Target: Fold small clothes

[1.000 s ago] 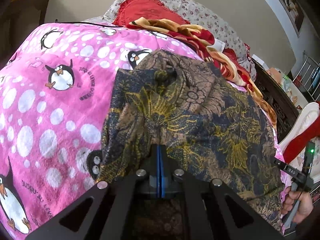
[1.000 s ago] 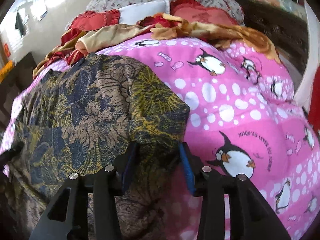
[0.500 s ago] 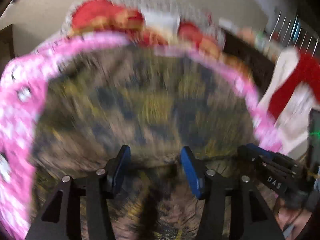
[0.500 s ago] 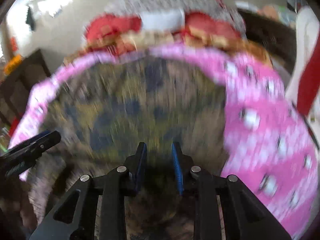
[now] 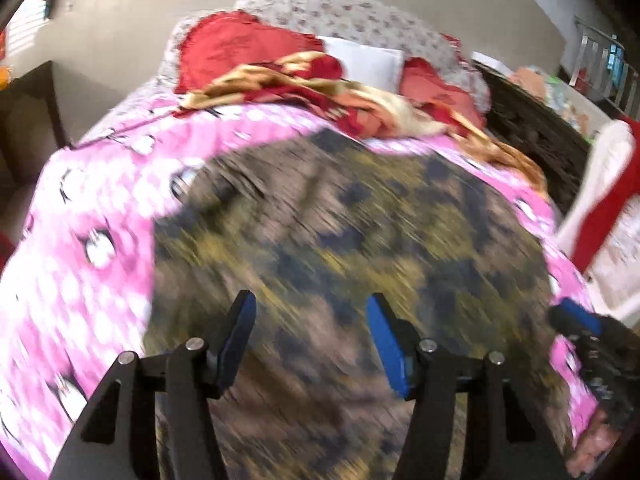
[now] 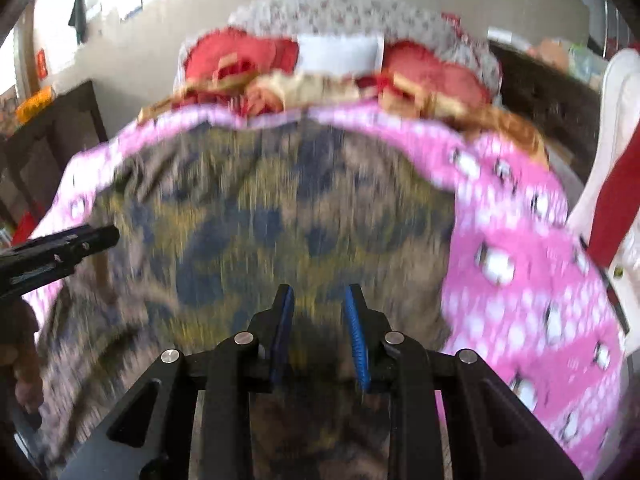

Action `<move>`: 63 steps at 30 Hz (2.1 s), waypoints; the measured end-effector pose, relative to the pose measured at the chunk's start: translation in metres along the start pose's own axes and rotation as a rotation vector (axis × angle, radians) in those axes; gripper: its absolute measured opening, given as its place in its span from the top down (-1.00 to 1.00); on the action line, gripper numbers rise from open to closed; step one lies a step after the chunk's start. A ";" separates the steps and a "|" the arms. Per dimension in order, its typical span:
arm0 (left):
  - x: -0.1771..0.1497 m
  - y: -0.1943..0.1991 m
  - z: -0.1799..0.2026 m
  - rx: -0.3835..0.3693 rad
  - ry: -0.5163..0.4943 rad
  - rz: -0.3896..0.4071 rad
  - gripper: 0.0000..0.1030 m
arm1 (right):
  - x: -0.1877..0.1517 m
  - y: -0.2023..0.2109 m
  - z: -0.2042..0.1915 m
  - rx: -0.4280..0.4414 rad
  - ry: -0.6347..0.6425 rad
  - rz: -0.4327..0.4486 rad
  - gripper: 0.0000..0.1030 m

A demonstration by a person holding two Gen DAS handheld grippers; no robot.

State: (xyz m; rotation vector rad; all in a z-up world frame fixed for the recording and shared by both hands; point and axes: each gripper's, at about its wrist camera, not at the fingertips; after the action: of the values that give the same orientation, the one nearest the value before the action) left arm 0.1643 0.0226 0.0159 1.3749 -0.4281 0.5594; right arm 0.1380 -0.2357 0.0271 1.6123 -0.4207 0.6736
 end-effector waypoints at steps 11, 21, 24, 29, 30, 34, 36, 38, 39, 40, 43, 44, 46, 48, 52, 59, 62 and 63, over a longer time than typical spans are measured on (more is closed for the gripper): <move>-0.004 -0.073 -0.015 0.060 0.028 -0.017 -0.23 | 0.035 -0.095 -0.012 0.001 0.026 -0.077 0.59; -0.003 -0.080 -0.017 0.035 0.043 0.012 -0.27 | 0.022 -0.108 0.010 0.121 -0.037 -0.011 0.53; 0.001 -0.074 -0.010 0.063 0.002 -0.019 -0.31 | 0.022 -0.104 -0.003 0.055 0.015 -0.012 0.52; -0.011 -0.011 -0.002 -0.009 0.046 0.037 -0.34 | 0.019 -0.056 -0.014 -0.047 0.030 -0.006 0.51; -0.018 -0.005 0.002 -0.003 0.036 0.036 -0.36 | 0.014 -0.046 -0.015 -0.037 0.017 0.006 0.51; -0.057 -0.025 0.019 0.015 -0.016 -0.090 -0.36 | -0.017 -0.027 -0.033 0.025 0.023 -0.011 0.51; -0.066 -0.032 0.025 0.045 -0.061 -0.073 -0.39 | -0.031 -0.033 -0.039 0.036 0.029 -0.034 0.51; -0.067 -0.035 0.030 0.061 -0.109 -0.058 -0.45 | -0.046 -0.048 -0.036 0.052 0.006 -0.060 0.49; -0.067 -0.036 0.028 0.051 -0.109 -0.059 -0.46 | -0.049 -0.046 -0.036 0.061 0.007 -0.038 0.47; -0.066 -0.036 0.026 0.040 -0.102 -0.060 -0.46 | -0.049 -0.047 -0.033 0.074 -0.004 -0.041 0.46; -0.061 -0.033 0.022 0.012 -0.115 -0.093 -0.47 | -0.048 -0.046 -0.034 0.074 0.001 -0.048 0.46; -0.059 -0.030 0.020 0.002 -0.114 -0.115 -0.47 | -0.047 -0.045 -0.035 0.074 0.006 -0.057 0.46; -0.058 -0.013 0.011 0.005 -0.104 -0.138 -0.46 | -0.043 -0.036 -0.035 0.060 0.030 -0.099 0.45; -0.062 0.014 0.000 0.010 -0.121 -0.118 -0.46 | -0.045 -0.020 -0.029 0.039 0.025 -0.085 0.45; -0.081 0.065 -0.029 -0.025 -0.173 -0.090 -0.47 | -0.072 0.023 -0.012 0.045 0.057 -0.114 0.45; -0.160 0.136 -0.091 -0.035 -0.193 -0.172 -0.48 | -0.143 0.132 0.019 0.051 0.071 -0.006 0.45; -0.200 0.154 -0.104 -0.096 -0.145 -0.211 -0.48 | -0.170 0.171 0.038 0.025 -0.004 0.039 0.45; -0.212 0.158 -0.106 -0.123 -0.130 -0.222 -0.48 | -0.177 0.178 0.043 0.020 -0.032 0.048 0.45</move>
State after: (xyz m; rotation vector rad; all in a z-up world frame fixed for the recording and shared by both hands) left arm -0.1040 0.1176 -0.0010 1.3234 -0.4014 0.2587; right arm -0.0996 -0.3248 0.0476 1.6381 -0.4785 0.6905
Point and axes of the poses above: each gripper's, at about its wrist camera, not at the fingertips, and y roughly against the way its jaws point, z to its right, x to its top, and after that the axes turned 3 degrees about -z, right-handed
